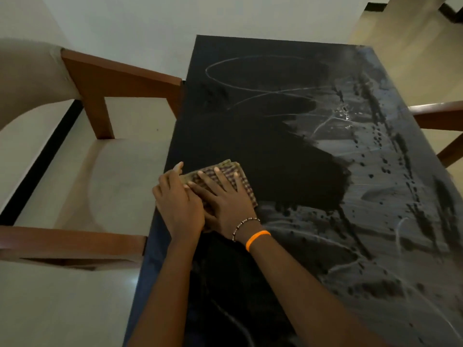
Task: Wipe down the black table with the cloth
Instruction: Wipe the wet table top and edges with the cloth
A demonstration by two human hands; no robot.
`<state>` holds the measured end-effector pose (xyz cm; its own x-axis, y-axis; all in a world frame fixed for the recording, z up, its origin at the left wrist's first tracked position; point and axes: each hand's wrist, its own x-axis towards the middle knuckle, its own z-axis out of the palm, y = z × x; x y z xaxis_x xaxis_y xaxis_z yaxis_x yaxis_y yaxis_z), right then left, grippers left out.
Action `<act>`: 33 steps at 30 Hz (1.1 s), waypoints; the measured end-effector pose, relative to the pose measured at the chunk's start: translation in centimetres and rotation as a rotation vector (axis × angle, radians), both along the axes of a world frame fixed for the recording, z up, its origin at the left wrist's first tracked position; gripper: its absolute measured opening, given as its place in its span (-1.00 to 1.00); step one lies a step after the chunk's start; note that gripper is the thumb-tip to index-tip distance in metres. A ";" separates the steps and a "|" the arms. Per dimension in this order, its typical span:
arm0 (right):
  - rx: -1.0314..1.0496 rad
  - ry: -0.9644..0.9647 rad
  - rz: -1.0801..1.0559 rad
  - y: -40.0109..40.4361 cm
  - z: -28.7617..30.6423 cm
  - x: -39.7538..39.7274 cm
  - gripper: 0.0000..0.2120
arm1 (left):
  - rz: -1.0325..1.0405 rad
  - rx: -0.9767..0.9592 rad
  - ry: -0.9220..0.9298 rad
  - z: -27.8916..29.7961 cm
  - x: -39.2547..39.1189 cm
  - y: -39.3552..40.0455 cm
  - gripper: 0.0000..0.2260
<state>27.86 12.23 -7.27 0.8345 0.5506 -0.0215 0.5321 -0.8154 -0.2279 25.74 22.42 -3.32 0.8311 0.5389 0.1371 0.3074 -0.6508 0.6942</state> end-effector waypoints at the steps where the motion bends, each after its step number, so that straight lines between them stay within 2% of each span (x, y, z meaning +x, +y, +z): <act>1: -0.004 -0.005 -0.008 -2.5 0.0 0.0 -0.46 | -0.040 0.005 0.012 0.2 0.1 -1.5 -0.58; 6: -0.125 -0.053 -0.335 -19.5 0.6 0.9 -0.45 | -0.351 0.081 0.146 -0.3 0.3 -10.4 -0.59; 9: -0.154 -0.033 -0.586 -31.2 1.1 0.6 -0.45 | -0.556 0.181 0.238 -1.1 0.7 -15.9 -0.48; 12: -0.093 -0.009 -0.823 -39.7 1.3 -0.4 -0.47 | -0.646 0.269 0.333 -1.7 1.3 -19.4 -0.35; 15: -0.080 0.023 -1.003 -42.2 0.9 -0.3 -0.45 | -0.613 0.330 0.370 -1.9 1.8 -20.4 -0.25; 18: -0.045 0.036 -1.091 -40.2 0.8 1.6 -0.45 | -0.602 0.368 0.372 -1.8 2.1 -20.2 -0.24; 20: -0.034 0.020 -1.032 -37.8 0.7 3.8 -0.44 | -0.610 0.368 0.379 -1.7 2.0 -20.3 -0.24; 25: -0.010 0.083 -0.729 -27.2 0.2 11.8 -0.43 | -0.608 0.351 0.383 -2.1 1.8 -20.3 -0.24; 29: -0.032 0.162 -0.340 -17.9 0.1 14.9 -0.40 | -0.600 0.364 0.363 -2.1 1.9 -20.3 -0.26; 31: -0.067 0.160 -0.150 -15.8 0.1 14.4 -0.40 | -0.602 0.374 0.367 -2.0 1.8 -20.3 -0.27; 33: -0.056 0.113 -0.063 -16.8 0.0 14.4 -0.42 | -0.594 0.367 0.385 -1.8 1.9 -20.5 -0.26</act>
